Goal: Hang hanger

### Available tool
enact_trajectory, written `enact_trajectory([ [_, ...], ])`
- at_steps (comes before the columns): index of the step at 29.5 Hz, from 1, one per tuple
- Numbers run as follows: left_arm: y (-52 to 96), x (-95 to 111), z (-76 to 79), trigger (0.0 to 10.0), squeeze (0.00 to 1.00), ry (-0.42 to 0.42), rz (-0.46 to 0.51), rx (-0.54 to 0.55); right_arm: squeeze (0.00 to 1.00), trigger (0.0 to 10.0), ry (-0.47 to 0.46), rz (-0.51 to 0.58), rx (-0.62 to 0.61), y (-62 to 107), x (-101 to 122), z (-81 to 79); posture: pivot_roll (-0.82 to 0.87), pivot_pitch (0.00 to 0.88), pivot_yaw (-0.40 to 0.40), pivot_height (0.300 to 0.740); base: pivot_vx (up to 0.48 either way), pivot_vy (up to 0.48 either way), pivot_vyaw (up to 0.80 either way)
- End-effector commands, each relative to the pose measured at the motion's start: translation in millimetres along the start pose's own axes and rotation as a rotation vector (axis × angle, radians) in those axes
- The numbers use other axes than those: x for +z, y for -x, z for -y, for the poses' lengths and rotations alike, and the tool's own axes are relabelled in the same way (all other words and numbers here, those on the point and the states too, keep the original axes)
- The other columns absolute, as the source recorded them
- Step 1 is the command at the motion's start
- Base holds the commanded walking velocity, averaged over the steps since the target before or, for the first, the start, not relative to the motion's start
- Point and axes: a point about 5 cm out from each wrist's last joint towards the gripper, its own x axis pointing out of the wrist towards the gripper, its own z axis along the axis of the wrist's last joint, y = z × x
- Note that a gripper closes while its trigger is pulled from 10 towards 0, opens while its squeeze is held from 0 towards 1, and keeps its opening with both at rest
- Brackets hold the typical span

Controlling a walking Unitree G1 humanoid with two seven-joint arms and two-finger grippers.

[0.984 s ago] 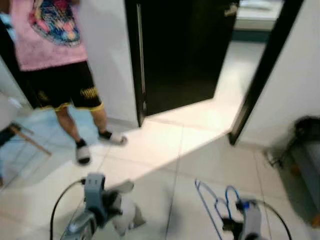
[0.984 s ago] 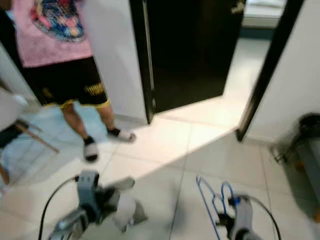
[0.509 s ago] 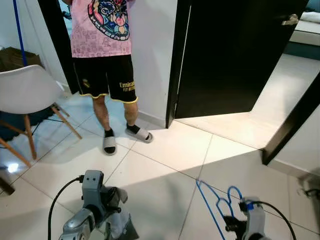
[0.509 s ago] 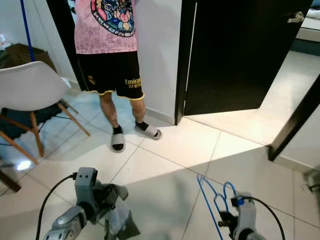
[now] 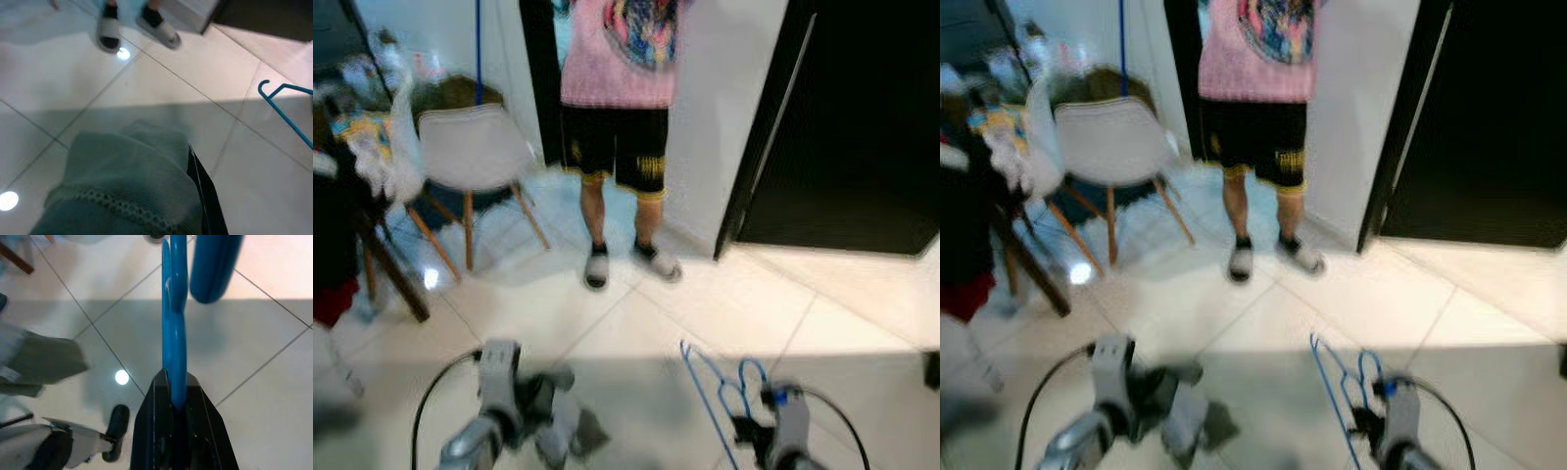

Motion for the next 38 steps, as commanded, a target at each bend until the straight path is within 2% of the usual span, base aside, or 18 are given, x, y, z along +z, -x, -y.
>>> enact_trajectory([
  [1,4.6,-5.4,-2.6,10.0,0.00,-0.006,-0.015,0.007,0.00,10.0,-0.001,-0.006,0.011,-1.6,-3.3,-5.7,0.02,0.088,-0.023,0.740,0.000,0.000,0.79],
  [13,6.1,-4.6,-2.7,10.0,0.00,-0.010,-0.001,-0.006,0.00,10.0,-0.011,-0.061,-0.011,1.6,-20.2,-9.9,0.02,0.091,-0.021,0.740,0.000,0.000,0.79],
  [21,5.9,7.9,-4.3,10.0,0.00,-0.031,0.067,0.000,0.00,10.0,-0.021,-0.030,-0.051,14.3,-15.7,12.9,0.02,0.099,-0.024,0.740,0.164,0.000,0.25],
  [22,4.3,19.6,-5.5,10.0,0.00,-0.042,0.110,0.005,0.00,10.0,-0.009,0.015,-0.046,17.2,-4.6,22.1,0.02,0.101,-0.021,0.740,0.480,0.000,0.00],
  [24,3.1,26.4,-5.7,10.0,0.00,-0.052,0.133,0.003,0.00,10.0,0.005,0.042,-0.037,17.6,3.0,25.8,0.02,0.102,-0.019,0.740,0.480,0.000,0.00],
  [25,0.4,39.2,-4.9,10.0,0.00,-0.077,0.174,-0.006,0.00,10.0,0.048,0.098,-0.015,16.3,19.1,29.0,0.02,0.102,-0.018,0.740,0.480,0.000,0.00],
  [29,-1.3,47.6,-4.2,10.0,0.00,-0.087,0.202,-0.009,0.00,10.0,0.086,0.128,0.004,13.6,30.1,28.3,0.02,0.103,-0.017,0.740,0.480,0.000,0.40],
  [30,-2.6,55.3,-2.9,10.0,0.00,-0.102,0.226,-0.014,0.00,10.0,0.100,0.160,0.022,10.4,40.9,27.0,0.02,0.102,-0.018,0.740,0.480,0.000,0.79],
  [32,-2.6,55.3,-2.9,10.0,0.00,-0.102,0.226,-0.014,0.00,10.0,0.100,0.160,0.022,10.4,40.9,27.0,0.02,0.102,-0.018,0.740,0.480,0.000,0.79],
  [33,-3.8,64.7,-1.0,10.0,0.00,-0.114,0.257,-0.020,0.00,10.0,0.123,0.198,0.050,6.6,54.9,24.5,0.02,0.104,-0.020,0.740,0.480,0.000,0.79],
  [34,-3.8,64.7,-1.0,10.0,0.00,-0.114,0.257,-0.020,0.00,10.0,0.123,0.198,0.050,6.6,54.9,24.5,0.02,0.104,-0.020,0.740,0.480,0.000,0.79],
  [36,-4.2,86.7,2.4,10.0,0.00,-0.144,0.329,-0.024,0.00,10.0,0.181,0.291,0.151,0.9,86.9,12.5,0.03,0.105,-0.021,0.740,0.480,0.000,0.66],
  [37,-4.2,86.7,2.4,10.0,0.00,-0.144,0.329,-0.024,0.00,10.0,0.181,0.291,0.151,0.9,86.9,12.5,0.03,0.105,-0.021,0.740,0.480,0.000,0.52],
  [38,-2.7,104.1,4.3,10.0,0.00,-0.160,0.383,-0.021,0.00,10.0,0.249,0.349,0.240,1.0,108.8,-2.5,0.03,0.107,-0.022,0.740,0.480,0.000,0.00],
])
